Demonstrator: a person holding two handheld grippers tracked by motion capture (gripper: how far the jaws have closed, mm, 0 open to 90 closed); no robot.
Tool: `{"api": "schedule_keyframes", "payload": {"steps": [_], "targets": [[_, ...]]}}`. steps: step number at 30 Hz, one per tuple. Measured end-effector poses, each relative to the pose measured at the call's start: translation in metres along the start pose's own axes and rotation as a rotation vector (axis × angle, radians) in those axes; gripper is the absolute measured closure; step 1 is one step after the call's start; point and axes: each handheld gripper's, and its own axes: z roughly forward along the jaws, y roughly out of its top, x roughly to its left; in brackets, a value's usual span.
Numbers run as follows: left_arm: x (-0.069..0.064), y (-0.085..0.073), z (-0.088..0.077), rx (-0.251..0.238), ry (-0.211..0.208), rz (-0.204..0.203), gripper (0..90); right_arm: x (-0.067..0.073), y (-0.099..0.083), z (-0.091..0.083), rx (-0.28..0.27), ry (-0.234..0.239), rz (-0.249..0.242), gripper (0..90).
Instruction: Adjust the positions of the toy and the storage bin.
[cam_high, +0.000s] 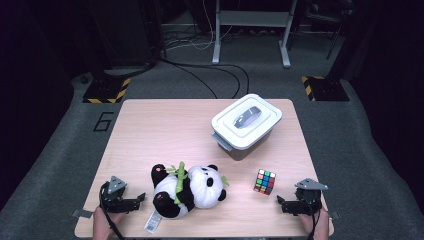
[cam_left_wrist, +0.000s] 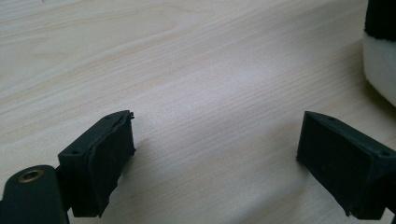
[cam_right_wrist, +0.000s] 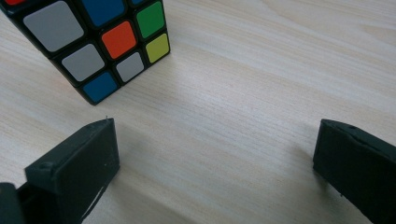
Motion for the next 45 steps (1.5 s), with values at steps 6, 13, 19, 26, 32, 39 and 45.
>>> {"api": "schedule_keyframes", "payload": {"steps": [6, 13, 19, 26, 32, 39, 45], "targets": [[0.0, 0.0, 0.0, 0.0, -0.001, 0.002, 10.8, 0.0, 0.0, 0.0, 0.001, -0.002, 0.002, 0.0], [0.0, 0.0, 0.0, 0.001, 0.0, 0.001, 10.8, 0.0, 0.0, 0.0, 0.001, -0.004, 0.005, 0.0], [0.0, 0.0, 0.0, 0.001, 0.003, -0.001, 10.8, 0.0, 0.0, 0.0, 0.0, -0.007, 0.008, 0.0], [0.0, 0.001, 0.0, 0.001, 0.008, -0.005, 10.5, 0.0, 0.0, 0.0, 0.001, -0.011, 0.011, 0.0], [0.0, 0.001, 0.001, 0.005, 0.013, -0.014, 9.6, 0.0, 0.0, 0.0, -0.001, -0.011, 0.011, 0.0], [-0.003, 0.008, 0.0, 0.022, 0.012, -0.025, 4.9, 0.0, 0.0, 0.0, 0.0, -0.011, 0.014, 0.0], [-0.003, 0.022, -0.009, -0.015, -0.031, -0.045, 4.6, 0.0, 0.0, 0.0, 0.0, -0.011, 0.013, 0.0]]}}
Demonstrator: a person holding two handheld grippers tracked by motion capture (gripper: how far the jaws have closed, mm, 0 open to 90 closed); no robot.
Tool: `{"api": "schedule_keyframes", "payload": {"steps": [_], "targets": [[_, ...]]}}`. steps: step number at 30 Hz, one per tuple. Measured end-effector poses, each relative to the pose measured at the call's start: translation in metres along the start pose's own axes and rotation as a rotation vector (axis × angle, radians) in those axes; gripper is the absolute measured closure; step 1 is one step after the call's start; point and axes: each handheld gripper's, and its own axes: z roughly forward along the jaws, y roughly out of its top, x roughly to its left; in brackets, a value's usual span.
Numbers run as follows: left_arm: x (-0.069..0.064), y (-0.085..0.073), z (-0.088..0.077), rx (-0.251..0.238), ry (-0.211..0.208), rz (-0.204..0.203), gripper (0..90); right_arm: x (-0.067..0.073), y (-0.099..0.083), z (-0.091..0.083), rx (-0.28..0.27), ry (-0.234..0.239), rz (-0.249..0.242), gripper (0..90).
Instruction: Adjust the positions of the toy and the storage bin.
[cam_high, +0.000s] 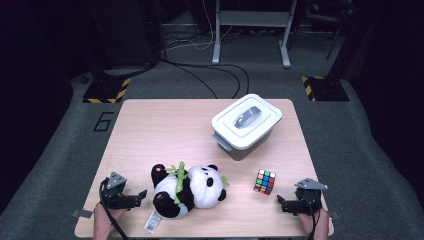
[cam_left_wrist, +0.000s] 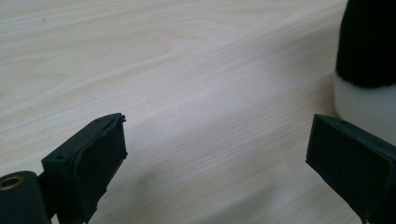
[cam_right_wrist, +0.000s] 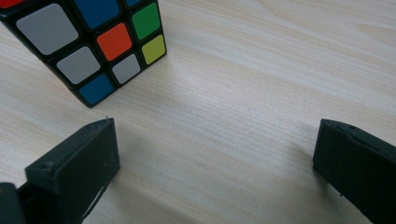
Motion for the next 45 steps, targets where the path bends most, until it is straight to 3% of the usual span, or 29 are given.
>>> {"api": "schedule_keyframes", "payload": {"steps": [15, 23, 28, 38, 41, 42, 45], "targets": [[-0.005, 0.043, -0.021, -0.131, -0.121, -0.03, 0.0, 0.0, 0.0, 0.0, -0.001, 0.0, -0.003, 0.0], [-0.017, 0.06, -0.02, -0.143, -0.185, -0.002, 0.0, 0.0, 0.0, 0.0, -0.002, 0.0, -0.002, 0.0], [-0.024, 0.066, -0.012, -0.11, -0.212, 0.027, 3.9, 0.0, 0.0, 0.0, -0.001, 0.0, -0.003, 0.0], [-0.029, 0.065, 0.004, -0.078, -0.28, 0.037, 22.0, 0.0, 0.0, 0.0, -0.001, 0.0, -0.003, 0.0], [-0.031, 0.063, 0.006, -0.092, -0.3, 0.04, 35.0, 0.0, 0.0, 0.0, -0.002, 0.0, -0.002, 0.0], [-0.031, 0.062, 0.006, -0.098, -0.299, 0.043, 46.8, 0.0, 0.0, 0.0, -0.001, 0.0, -0.003, 0.0], [-0.031, 0.06, 0.006, -0.113, -0.293, 0.042, 53.1, 0.0, 0.0, 0.0, -0.001, 0.0, -0.003, 0.0]]}}
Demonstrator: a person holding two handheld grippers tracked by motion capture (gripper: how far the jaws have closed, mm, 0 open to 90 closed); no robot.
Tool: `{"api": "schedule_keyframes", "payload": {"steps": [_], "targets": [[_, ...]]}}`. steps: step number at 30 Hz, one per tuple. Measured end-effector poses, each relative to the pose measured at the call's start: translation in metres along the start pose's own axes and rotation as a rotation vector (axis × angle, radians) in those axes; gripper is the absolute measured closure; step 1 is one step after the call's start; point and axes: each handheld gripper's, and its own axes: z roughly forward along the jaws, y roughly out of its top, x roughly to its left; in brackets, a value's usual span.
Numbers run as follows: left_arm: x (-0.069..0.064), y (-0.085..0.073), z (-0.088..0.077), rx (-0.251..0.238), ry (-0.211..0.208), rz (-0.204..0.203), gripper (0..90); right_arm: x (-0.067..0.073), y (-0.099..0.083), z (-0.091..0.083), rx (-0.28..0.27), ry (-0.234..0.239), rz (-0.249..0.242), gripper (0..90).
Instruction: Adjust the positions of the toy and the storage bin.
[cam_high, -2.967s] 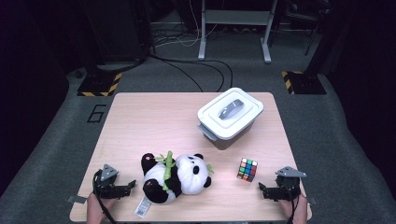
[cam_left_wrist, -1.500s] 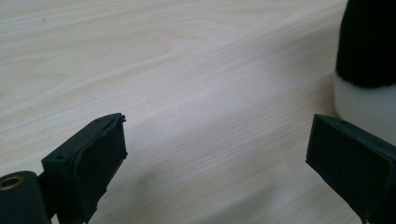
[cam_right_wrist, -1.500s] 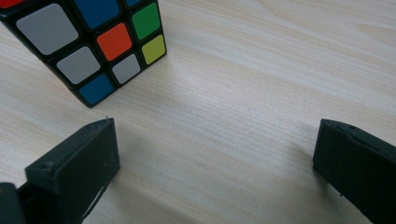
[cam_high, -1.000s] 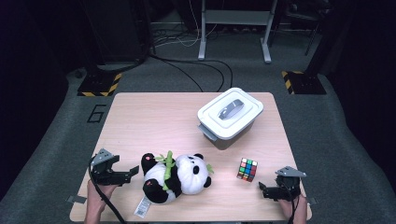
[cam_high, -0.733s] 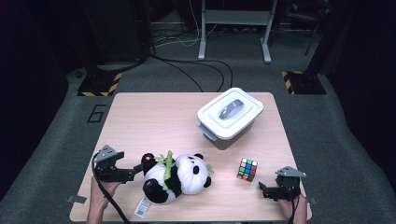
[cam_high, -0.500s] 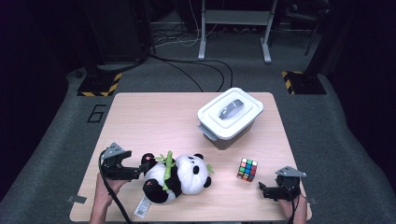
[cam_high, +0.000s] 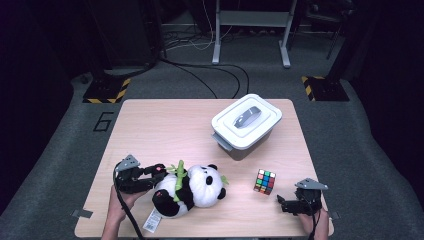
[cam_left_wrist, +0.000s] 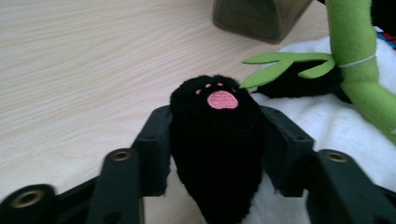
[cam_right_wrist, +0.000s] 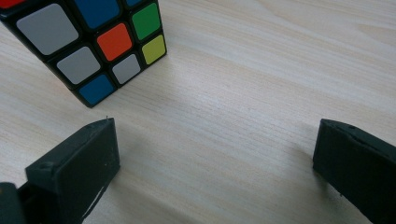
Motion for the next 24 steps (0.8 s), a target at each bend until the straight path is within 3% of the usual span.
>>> {"api": "schedule_keyframes", "payload": {"steps": [7, 16, 24], "targets": [[-0.002, 0.0, -0.001, -0.028, 0.005, 0.003, 63.7, 0.0, 0.0, 0.0, 0.0, 0.0, 0.0, 0.0], [0.001, 0.008, -0.006, -0.066, 0.049, 0.023, 65.1, 0.0, 0.0, 0.0, 0.0, 0.0, 0.0, 0.0], [0.01, 0.02, -0.008, -0.06, 0.095, 0.053, 65.8, 0.0, 0.0, 0.0, 0.0, 0.0, 0.0, 0.0]]}}
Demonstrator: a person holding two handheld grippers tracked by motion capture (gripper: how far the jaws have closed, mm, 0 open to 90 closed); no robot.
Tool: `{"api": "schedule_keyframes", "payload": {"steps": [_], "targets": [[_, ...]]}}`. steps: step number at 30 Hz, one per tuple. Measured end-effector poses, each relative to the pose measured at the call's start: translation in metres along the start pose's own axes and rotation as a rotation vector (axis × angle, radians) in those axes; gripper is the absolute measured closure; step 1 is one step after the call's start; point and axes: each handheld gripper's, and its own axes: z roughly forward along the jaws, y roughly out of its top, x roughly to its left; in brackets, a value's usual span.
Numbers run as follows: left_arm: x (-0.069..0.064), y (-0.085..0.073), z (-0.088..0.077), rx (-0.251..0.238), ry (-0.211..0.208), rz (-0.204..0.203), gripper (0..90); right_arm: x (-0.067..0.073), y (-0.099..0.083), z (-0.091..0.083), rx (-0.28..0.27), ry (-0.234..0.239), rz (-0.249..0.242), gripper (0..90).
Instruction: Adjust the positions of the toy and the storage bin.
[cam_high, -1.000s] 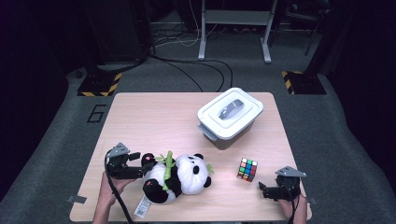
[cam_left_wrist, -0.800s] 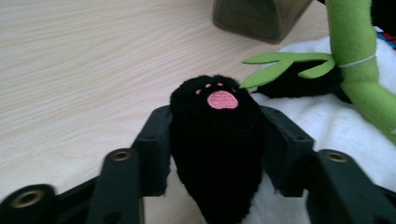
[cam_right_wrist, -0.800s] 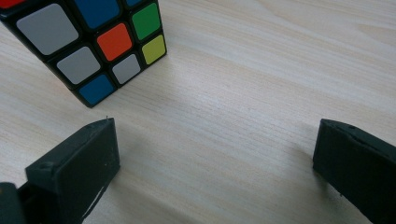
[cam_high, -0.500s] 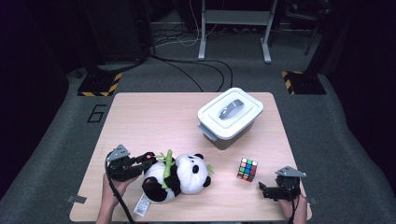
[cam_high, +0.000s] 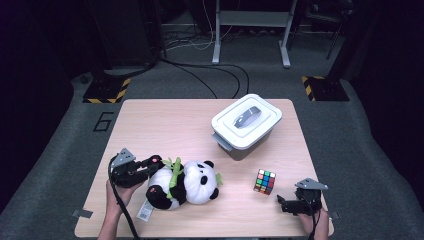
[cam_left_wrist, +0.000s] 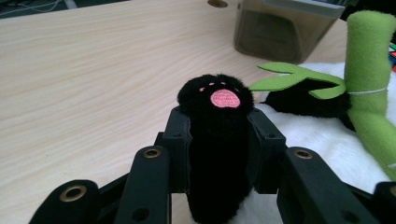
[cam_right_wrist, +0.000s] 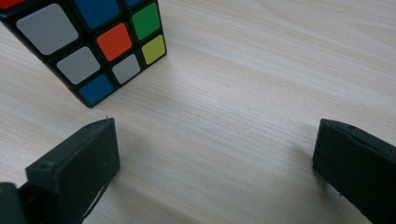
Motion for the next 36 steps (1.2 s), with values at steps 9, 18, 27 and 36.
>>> {"api": "schedule_keyframes", "payload": {"steps": [9, 18, 27, 36], "targets": [[0.014, 0.022, 0.004, -0.008, 0.037, 0.037, 66.7, 0.0, 0.0, 0.0, -0.001, -0.001, 0.002, 0.0], [0.038, 0.017, 0.022, 0.063, 0.048, -0.018, 63.9, 0.0, 0.0, 0.0, -0.001, -0.002, 0.001, 0.0], [0.042, 0.015, 0.009, 0.034, 0.08, -0.104, 32.6, 0.0, 0.0, 0.0, -0.001, -0.002, 0.002, 0.0], [0.016, 0.024, -0.023, -0.022, 0.063, -0.089, 17.4, 0.0, 0.0, 0.0, -0.001, -0.004, 0.003, 0.0]]}}
